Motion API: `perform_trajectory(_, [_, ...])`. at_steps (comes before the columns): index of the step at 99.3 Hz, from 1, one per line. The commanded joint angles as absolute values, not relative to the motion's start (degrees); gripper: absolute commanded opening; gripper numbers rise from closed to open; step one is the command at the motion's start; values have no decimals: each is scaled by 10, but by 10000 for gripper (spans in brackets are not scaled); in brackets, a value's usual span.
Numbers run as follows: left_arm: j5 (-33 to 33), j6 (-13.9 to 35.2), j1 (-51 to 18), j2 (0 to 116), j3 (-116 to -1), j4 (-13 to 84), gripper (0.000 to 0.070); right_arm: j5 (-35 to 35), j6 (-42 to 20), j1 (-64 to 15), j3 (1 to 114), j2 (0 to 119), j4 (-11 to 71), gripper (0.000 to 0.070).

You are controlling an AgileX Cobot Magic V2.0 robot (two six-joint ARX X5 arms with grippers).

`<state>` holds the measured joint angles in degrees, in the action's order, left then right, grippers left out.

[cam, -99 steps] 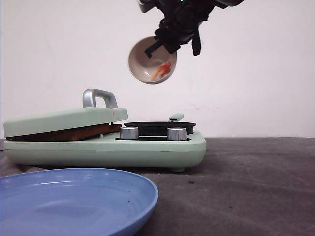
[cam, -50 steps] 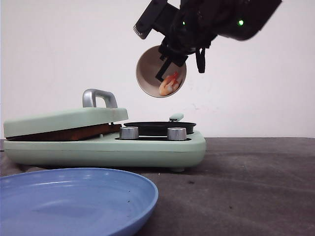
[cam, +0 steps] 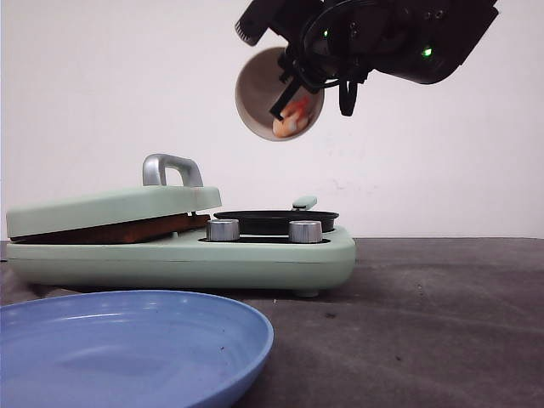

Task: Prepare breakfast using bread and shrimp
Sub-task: 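Tilt the bowl with the right gripper to pour shrimp into the pan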

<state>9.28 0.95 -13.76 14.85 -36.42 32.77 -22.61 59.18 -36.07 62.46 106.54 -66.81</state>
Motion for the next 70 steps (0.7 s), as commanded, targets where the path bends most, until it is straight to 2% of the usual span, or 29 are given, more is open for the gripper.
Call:
perform_trajectory(1, [95, 4, -139, 149, -366, 322, 311, -225, 592, -366, 630, 1075, -684, 1])
perform_trajectory(13, [95, 3, -139, 149, -366, 321, 311, -226, 592, -367, 628, 1075, -704, 1])
perform_trajectory(29, [97, 2, -139, 149, -366, 321, 311, -223, 592, -367, 609, 1075, -780, 2])
perform_trajectory(70, [97, 0, -139, 149, -366, 321, 311, -189, 585, -378, 603, 1075, -783, 2])
